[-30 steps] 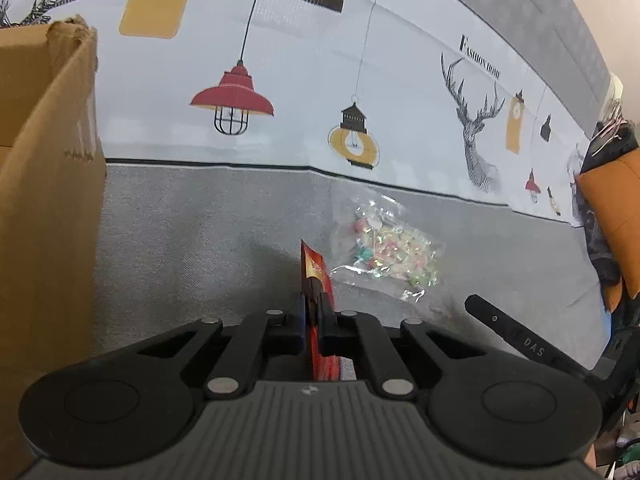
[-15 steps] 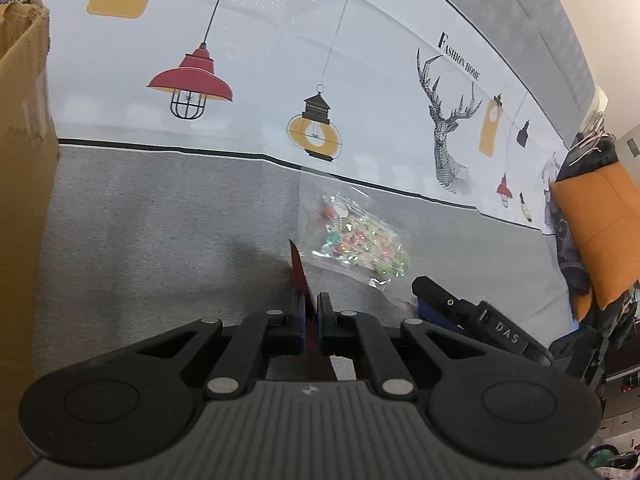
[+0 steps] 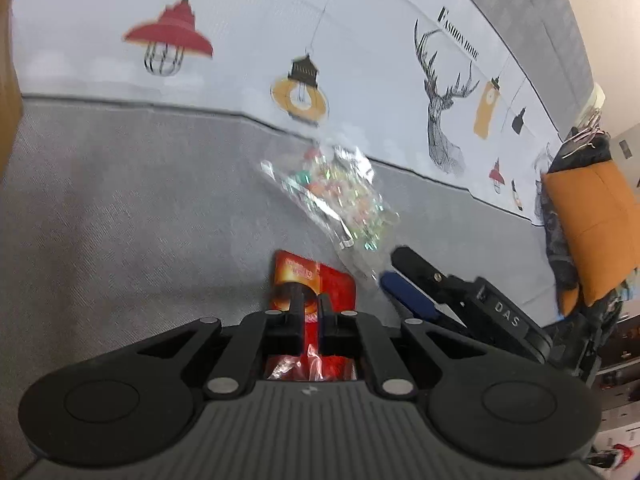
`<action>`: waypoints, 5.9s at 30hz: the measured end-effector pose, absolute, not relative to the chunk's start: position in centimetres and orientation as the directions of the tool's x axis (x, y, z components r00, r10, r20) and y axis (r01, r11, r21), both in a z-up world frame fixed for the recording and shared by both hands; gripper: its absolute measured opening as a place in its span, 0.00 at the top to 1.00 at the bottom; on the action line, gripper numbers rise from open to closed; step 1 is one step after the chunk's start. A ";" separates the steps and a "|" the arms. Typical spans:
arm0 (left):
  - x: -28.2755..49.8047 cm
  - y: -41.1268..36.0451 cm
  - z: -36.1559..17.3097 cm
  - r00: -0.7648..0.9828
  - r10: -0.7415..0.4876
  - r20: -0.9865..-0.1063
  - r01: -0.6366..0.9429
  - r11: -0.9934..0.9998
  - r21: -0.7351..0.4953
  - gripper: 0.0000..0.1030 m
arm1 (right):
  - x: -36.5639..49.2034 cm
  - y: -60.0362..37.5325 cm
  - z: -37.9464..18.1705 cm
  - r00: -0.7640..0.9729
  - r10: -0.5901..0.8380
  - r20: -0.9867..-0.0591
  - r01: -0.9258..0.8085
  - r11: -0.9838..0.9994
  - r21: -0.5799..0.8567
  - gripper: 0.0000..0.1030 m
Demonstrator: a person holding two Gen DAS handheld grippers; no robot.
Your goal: Organize snacks
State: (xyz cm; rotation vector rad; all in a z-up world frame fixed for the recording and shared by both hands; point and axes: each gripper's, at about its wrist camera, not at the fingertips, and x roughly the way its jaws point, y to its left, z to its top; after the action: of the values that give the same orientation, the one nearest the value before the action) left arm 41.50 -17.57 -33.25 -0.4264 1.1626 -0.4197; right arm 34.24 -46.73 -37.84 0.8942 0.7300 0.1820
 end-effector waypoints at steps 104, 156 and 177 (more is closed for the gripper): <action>17.1 5.8 -3.6 0.873 -0.163 -0.459 0.096 0.982 -0.165 0.52 | 17.7 -14.8 -6.5 0.784 0.569 -0.248 -0.550 0.822 0.150 0.88; -1.5 1.2 1.5 0.792 0.070 -0.607 -0.022 0.996 0.086 0.00 | -1.0 -10.2 -3.2 0.723 0.293 -0.626 -0.183 0.954 0.236 0.00; -2.5 0.7 1.9 0.747 0.128 -0.652 -0.058 0.990 0.127 0.00 | -2.3 -10.5 -2.9 0.691 0.290 -0.663 -0.154 0.954 0.257 0.00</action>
State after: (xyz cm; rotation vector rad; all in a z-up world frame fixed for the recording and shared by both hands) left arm -2.49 0.74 1.95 0.1007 0.7203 0.1020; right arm -2.27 -10.50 -2.88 0.1874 0.7702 0.2494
